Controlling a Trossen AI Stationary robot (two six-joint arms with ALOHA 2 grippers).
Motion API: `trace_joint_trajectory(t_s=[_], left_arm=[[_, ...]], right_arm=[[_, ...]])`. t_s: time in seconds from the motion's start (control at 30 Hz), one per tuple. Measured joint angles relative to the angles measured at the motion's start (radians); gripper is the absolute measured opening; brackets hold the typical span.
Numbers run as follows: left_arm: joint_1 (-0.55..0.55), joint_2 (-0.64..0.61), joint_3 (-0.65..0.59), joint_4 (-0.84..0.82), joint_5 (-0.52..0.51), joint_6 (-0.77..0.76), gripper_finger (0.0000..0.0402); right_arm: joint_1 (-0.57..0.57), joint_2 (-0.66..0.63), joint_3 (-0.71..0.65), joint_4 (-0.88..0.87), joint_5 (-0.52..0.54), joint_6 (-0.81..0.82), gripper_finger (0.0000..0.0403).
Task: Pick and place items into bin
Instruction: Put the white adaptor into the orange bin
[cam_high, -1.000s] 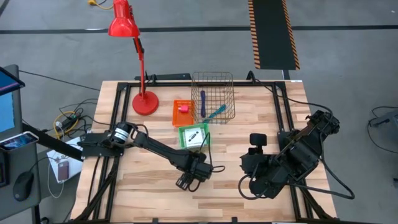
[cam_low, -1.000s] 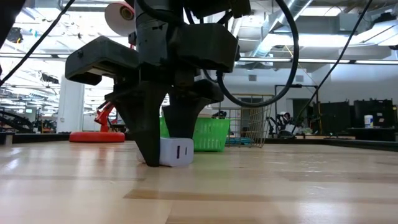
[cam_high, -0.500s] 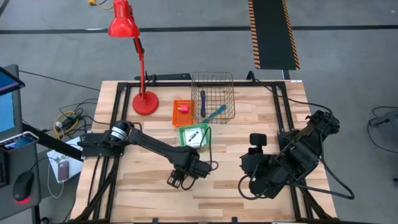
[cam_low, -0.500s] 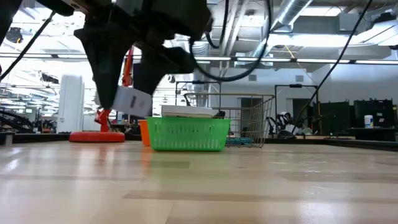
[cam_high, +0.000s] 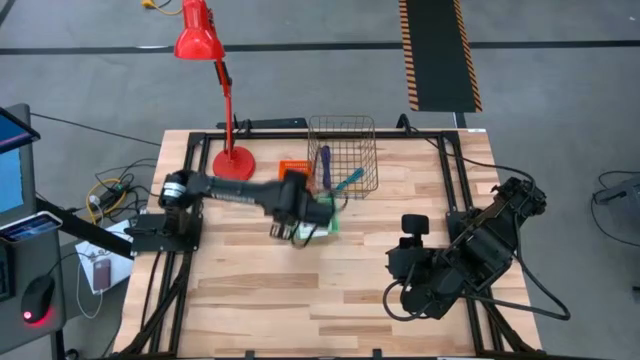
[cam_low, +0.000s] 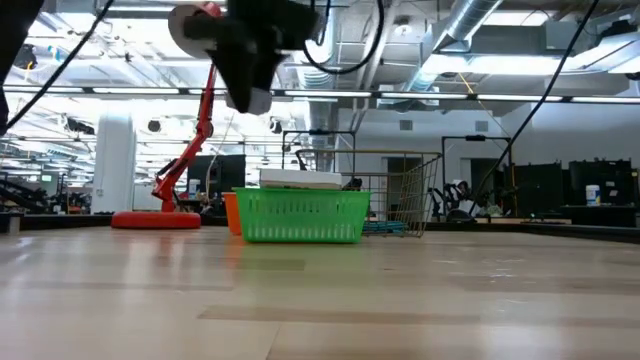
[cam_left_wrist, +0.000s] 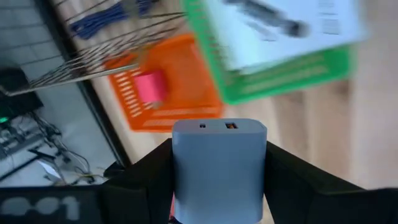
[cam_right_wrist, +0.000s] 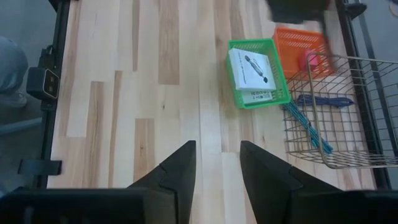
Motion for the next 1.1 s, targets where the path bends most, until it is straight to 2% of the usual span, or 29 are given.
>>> trace_joint_trajectory(t_s=[0.27,0.43,0.8,1.1], left_arm=[[0.219,-0.01,0.0,0.108,0.039,0.092,0.0179],[0.294,-0.01,0.0,0.146,0.061,0.108,0.0179],[0.32,-0.002,0.0,0.224,0.153,0.156,0.0179],[0.323,-0.003,-0.116,0.288,0.128,0.175,0.0189]], right_arm=[[0.0,0.0,0.0,0.0,0.0,0.008,0.0118],[0.0,0.0,0.0,0.0,0.0,0.008,0.0118],[0.0,0.0,0.0,0.0,0.0,0.008,0.0118],[0.0,0.0,0.0,0.0,0.0,0.017,0.0118]])
